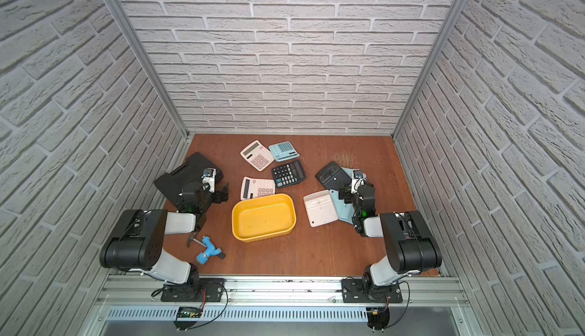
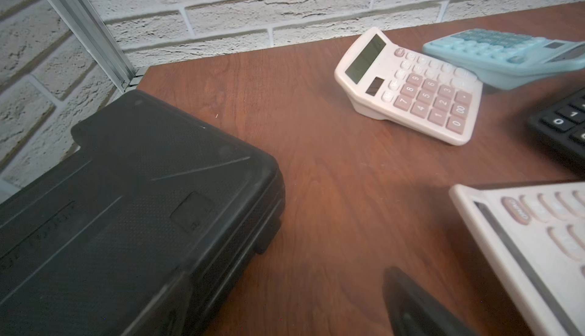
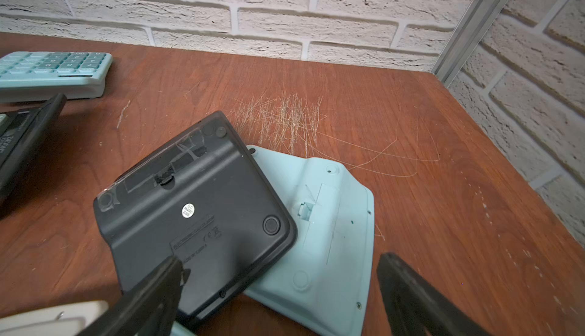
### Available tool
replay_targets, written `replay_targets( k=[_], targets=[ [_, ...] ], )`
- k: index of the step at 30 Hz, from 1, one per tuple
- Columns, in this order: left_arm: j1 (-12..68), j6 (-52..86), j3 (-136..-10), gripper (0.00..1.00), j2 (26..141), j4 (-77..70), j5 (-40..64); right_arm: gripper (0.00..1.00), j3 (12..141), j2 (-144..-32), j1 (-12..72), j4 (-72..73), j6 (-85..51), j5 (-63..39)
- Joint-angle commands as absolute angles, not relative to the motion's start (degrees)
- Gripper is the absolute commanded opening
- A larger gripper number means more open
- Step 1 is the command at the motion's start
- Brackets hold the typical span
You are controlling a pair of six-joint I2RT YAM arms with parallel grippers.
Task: Put the calculator in the storage box
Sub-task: Pick up the calculator at the center of the board.
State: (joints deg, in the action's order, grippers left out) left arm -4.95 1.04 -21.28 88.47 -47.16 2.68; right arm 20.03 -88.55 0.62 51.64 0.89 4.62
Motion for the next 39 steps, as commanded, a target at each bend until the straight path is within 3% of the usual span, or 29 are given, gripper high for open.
replay_targets(
  k=[1,25,29,39],
  targets=[
    [-5.30,0.23,-22.50,0.98,88.85,-49.87,2.86,0.99,21.01,-88.86,0.35,54.58,1.41,4.22],
    [-5.69,0.44,-22.52,0.98,88.93,-49.75,3.65,0.99,20.74,-88.37,0.35,54.89,1.51,3.82],
    [-4.62,0.28,-22.73,0.98,85.35,-46.72,-0.49,0.99,21.68,-80.92,0.60,46.53,2.59,2.47],
    [-1.88,4.85,-22.23,0.98,60.43,-30.19,-7.68,0.99,23.54,-56.49,4.12,27.40,1.16,2.87]
  ],
)
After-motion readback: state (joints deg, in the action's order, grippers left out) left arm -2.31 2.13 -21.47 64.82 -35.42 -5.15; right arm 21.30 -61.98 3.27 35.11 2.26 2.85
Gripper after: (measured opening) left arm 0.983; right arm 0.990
